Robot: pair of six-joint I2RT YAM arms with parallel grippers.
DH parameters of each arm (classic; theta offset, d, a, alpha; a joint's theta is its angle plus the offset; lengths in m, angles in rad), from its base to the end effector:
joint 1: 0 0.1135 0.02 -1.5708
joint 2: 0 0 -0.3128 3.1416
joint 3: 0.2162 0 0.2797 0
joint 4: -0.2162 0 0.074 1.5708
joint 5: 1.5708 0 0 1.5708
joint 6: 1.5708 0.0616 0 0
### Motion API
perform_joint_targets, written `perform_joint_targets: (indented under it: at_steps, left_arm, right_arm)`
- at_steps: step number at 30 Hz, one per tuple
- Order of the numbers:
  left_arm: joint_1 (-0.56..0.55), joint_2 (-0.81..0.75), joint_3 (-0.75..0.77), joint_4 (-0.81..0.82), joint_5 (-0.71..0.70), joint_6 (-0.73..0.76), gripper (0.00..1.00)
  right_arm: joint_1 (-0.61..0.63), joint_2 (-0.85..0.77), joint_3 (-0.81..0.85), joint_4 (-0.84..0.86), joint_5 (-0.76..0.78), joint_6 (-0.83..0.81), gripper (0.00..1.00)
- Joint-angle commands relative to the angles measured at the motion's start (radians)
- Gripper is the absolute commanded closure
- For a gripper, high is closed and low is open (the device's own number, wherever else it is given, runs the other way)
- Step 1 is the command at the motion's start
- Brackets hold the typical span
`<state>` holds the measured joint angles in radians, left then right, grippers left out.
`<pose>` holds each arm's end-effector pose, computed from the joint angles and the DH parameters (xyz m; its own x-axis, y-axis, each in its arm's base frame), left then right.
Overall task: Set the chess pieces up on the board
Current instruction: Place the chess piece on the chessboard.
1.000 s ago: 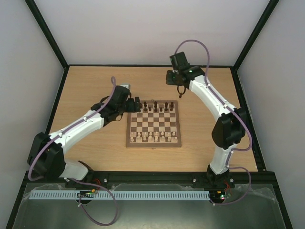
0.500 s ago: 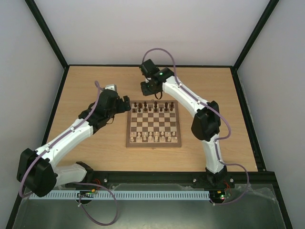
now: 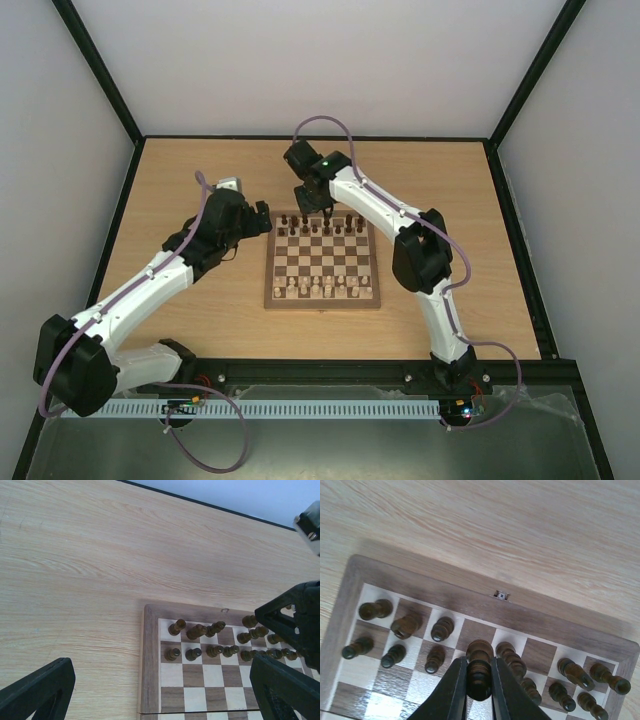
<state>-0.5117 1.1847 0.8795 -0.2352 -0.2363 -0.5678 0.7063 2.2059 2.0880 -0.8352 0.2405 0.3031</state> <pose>0.2648 -0.1322 0.3095 -0.5401 -0.2963 -0.7877 0.0126 0.9330 -0.3596 0.4366 0.3532 0.2837 -0.7487 -0.2577 -0.6107 -0.3163 0.9486 -0.0125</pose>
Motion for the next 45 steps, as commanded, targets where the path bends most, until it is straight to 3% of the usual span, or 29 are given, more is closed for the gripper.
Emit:
perform_joint_targets:
  at_steps: [1, 11, 45]
  left_arm:
    - [0.004, -0.018, -0.01, 0.006, -0.017, -0.003, 0.01]
    - [0.004, -0.025, -0.009, 0.002, -0.02, -0.001, 0.01]
    - [0.005, -0.048, -0.013, -0.006, -0.016, 0.004, 0.01]
  right_arm:
    - [-0.001, -0.005, -0.04, -0.008, 0.037, 0.008, 0.92]
    - [-0.002, -0.004, -0.117, 0.083, 0.005, 0.008, 0.91]
    - [-0.025, 0.028, -0.189, 0.134, -0.044, 0.025, 0.9]
